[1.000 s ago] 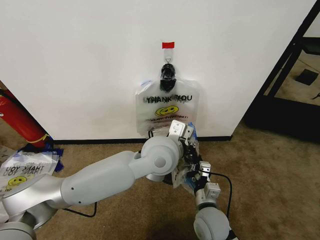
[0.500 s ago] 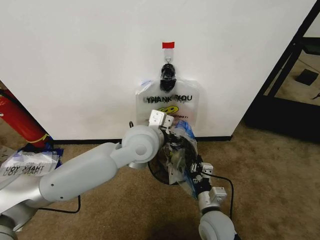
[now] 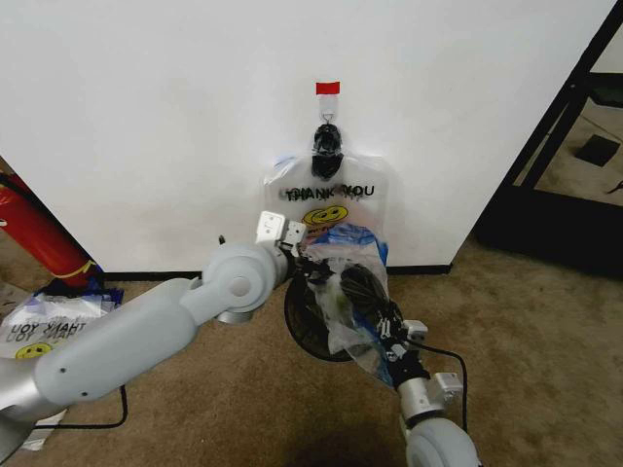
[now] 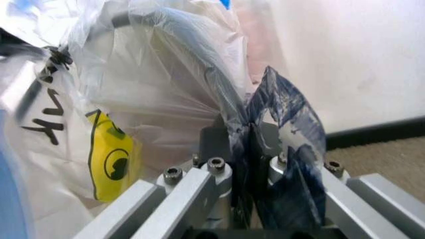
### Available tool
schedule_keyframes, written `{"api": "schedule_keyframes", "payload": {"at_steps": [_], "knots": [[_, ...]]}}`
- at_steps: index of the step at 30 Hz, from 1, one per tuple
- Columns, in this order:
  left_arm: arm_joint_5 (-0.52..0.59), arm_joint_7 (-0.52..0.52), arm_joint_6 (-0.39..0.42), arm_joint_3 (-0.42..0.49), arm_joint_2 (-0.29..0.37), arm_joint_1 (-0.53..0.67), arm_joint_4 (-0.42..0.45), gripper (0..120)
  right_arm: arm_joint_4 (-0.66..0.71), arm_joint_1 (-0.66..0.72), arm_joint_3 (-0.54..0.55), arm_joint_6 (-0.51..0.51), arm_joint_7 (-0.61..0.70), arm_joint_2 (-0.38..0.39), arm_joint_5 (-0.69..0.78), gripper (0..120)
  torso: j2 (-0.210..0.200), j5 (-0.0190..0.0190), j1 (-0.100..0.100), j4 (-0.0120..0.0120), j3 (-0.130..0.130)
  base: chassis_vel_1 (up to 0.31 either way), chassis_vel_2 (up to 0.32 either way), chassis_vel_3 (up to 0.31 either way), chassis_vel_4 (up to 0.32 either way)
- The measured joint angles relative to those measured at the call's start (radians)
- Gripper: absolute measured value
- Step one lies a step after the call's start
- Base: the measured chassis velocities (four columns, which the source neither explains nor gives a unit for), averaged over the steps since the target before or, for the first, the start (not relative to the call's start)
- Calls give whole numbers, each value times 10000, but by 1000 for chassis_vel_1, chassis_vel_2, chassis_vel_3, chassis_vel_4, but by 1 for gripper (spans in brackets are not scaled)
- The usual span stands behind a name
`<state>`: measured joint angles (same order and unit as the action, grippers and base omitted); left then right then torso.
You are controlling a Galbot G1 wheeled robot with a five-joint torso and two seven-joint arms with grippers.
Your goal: Pick up the garbage bag from the wall and place it over the trash bin.
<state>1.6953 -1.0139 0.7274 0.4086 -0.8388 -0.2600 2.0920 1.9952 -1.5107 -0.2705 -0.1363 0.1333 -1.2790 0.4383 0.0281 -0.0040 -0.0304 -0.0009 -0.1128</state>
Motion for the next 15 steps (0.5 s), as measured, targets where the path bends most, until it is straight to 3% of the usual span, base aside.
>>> {"api": "schedule_keyframes", "payload": {"at_steps": [5, 15], "knots": [[256, 228, 86, -476, 564, -333, 288, 0, 214, -339, -363, -437, -1074, 278, 296, 1, 1, 0, 0, 0, 0, 0, 0, 0, 0], [286, 645, 94, -1156, 1347, -1024, 681, 0, 74, -249, -678, -355, -928, 286, 898, 1, 1, 1, 0, 0, 0, 0, 0, 0, 0]]}}
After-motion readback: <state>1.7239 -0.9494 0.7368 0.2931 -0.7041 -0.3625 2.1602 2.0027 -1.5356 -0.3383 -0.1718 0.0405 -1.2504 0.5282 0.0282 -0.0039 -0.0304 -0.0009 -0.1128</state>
